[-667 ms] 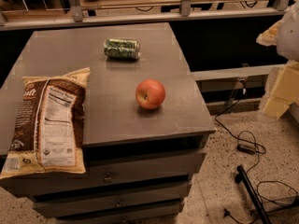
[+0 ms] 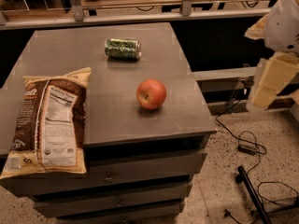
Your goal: Move green can near brown chip bag
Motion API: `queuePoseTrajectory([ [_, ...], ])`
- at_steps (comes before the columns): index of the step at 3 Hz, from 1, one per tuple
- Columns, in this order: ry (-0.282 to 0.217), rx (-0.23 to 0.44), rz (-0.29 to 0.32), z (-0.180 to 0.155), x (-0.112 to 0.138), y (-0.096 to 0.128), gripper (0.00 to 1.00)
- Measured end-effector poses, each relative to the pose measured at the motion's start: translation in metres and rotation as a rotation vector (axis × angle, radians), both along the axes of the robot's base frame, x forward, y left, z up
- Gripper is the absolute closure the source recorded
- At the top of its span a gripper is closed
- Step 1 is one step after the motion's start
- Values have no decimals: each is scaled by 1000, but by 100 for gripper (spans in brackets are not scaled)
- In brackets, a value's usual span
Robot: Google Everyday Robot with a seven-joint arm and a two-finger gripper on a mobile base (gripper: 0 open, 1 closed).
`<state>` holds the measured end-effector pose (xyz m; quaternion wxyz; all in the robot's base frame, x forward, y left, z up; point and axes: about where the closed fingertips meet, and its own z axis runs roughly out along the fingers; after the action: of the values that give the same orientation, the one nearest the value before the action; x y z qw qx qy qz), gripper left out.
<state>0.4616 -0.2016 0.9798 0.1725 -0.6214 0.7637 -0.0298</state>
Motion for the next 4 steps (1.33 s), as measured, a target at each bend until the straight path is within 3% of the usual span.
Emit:
queuePoseTrajectory([
  [1,-17,77,174,0,63,57,0],
  [2,-29,124,294,0,110,107,0],
  [3,-40,172,380,-9,171,179,0],
  [4,-36,186,407,-21,196,217,0],
])
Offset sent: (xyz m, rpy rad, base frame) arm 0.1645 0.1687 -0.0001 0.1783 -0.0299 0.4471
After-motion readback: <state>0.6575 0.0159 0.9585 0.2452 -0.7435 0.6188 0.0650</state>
